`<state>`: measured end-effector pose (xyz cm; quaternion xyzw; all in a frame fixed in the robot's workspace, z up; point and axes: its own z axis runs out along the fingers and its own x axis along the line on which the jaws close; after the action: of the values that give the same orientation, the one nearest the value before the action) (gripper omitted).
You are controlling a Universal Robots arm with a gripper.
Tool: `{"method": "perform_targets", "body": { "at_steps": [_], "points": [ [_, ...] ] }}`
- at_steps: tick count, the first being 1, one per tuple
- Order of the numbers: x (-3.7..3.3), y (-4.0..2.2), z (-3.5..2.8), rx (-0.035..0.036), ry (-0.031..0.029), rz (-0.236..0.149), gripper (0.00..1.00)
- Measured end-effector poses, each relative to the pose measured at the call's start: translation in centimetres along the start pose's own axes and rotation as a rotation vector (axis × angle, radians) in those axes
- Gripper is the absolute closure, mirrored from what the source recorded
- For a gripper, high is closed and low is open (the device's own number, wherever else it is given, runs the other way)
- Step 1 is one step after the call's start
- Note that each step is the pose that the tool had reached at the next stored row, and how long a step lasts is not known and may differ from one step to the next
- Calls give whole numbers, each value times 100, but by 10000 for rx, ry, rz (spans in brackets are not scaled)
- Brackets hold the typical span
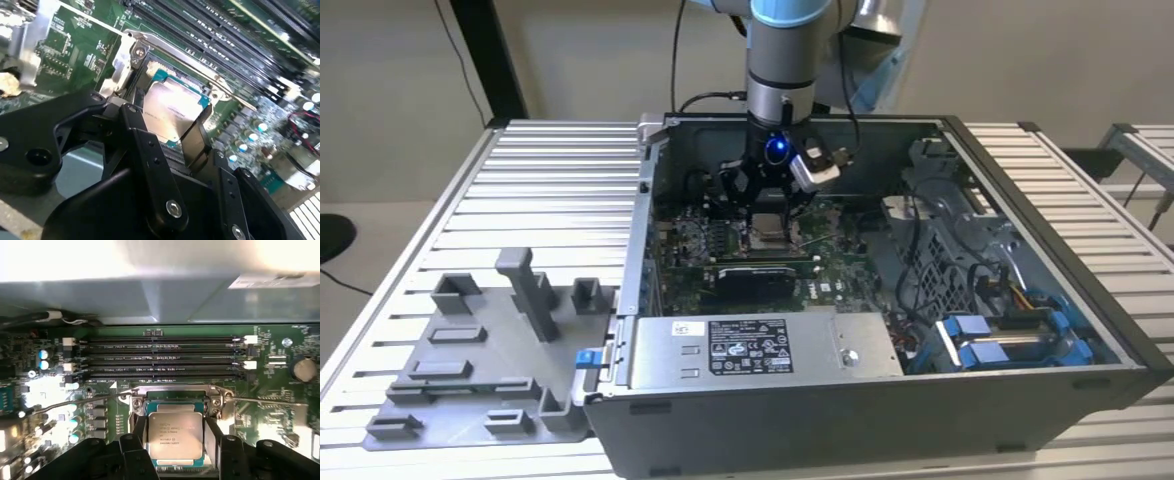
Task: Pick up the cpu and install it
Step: 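Close the cpu cover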
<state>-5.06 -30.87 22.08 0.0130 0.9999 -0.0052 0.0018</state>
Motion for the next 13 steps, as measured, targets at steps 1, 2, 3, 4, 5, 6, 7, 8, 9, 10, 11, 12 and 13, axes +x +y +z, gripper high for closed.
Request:
{"method": "perform_targets", "body": {
  "at_steps": [1,2,3,4,5,6,7,8,9,10,11,12,13],
  "points": [
    [0,0,-47,-1,-1,0,100],
    [0,-1,-90,-1,0,0,100],
    [0,-1,-137,-1,-1,0,100],
    [-1,-2,-181,-2,-1,-1,100],
    [-1,-2,-226,-1,-1,0,100],
    [-1,-3,-273,-1,-1,0,100],
    [-1,-3,-306,-1,0,0,100],
    [-1,-3,-323,-1,-1,-1,100],
    [-2,-3,-325,0,-2,-1,100],
    [-2,-3,-325,-2,-3,-1,100],
    [-2,-3,-326,-3,-3,-3,100],
    [-2,-3,-327,-1,-3,-73,100],
    [-2,-3,-328,0,-4,-253,100]
  ]
}}
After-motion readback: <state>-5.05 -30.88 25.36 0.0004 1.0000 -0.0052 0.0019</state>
